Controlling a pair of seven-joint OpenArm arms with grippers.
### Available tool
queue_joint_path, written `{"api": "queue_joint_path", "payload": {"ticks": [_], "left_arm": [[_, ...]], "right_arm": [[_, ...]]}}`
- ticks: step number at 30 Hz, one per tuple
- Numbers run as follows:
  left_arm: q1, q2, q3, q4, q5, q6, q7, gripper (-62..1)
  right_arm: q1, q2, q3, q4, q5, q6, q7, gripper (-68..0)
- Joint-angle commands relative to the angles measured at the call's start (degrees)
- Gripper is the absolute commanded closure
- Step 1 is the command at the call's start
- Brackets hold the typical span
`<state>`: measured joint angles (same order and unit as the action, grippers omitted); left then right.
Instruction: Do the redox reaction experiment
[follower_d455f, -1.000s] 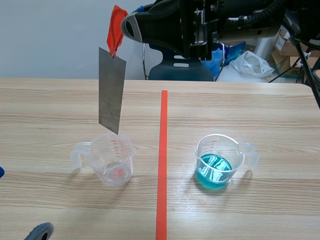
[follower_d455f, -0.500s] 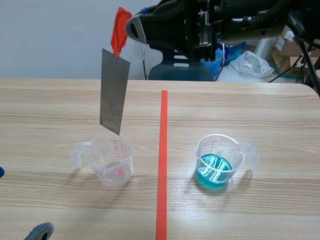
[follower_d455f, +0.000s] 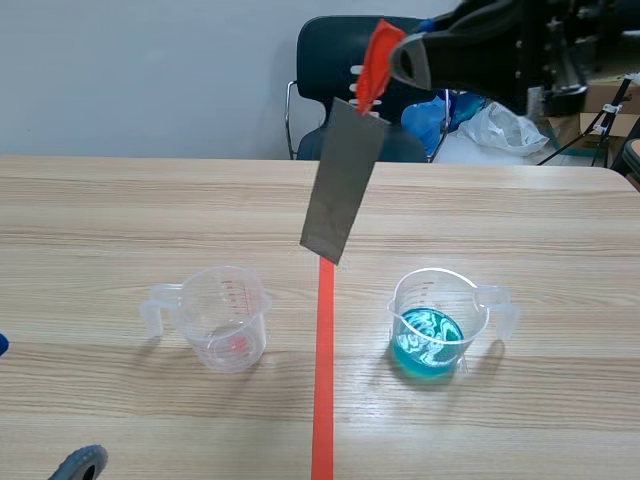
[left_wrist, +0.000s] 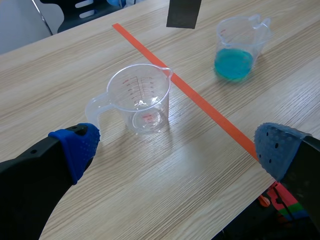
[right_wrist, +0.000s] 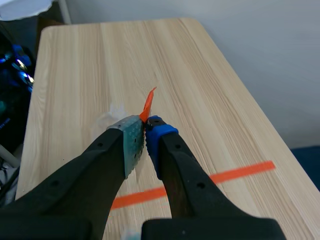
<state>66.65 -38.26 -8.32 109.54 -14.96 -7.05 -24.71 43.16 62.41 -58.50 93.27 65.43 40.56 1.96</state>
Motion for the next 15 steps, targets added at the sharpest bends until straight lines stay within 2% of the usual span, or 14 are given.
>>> {"api": "queue_joint_path", "payload": {"ticks": [1, 4, 7, 15], "left_arm": [[-0.2, 0.2, -0.1, 0.8, -0.2, 0.1, -0.8, -62.3], [-0.2, 0.2, -0.1, 0.8, -0.2, 0.1, -0.8, -62.3], [-0.2, 0.2, -0.1, 0.8, -0.2, 0.1, -0.8, -62.3], [-0.2, 0.2, -0.1, 0.8, -0.2, 0.1, -0.8, -62.3]], "right_arm": [[1.5, 2.2, 0.7, 0.8, 1.0, 0.3, 1.7, -1.0], [1.5, 5.7, 0.7, 0.8, 1.0, 1.9, 3.4, -1.0], [1.5, 9.2, 0.7, 0.8, 1.0, 2.2, 5.3, -1.0], [1.4, 15.6, 0.7, 0.8, 1.1, 2.2, 6.8, -1.0]]}}
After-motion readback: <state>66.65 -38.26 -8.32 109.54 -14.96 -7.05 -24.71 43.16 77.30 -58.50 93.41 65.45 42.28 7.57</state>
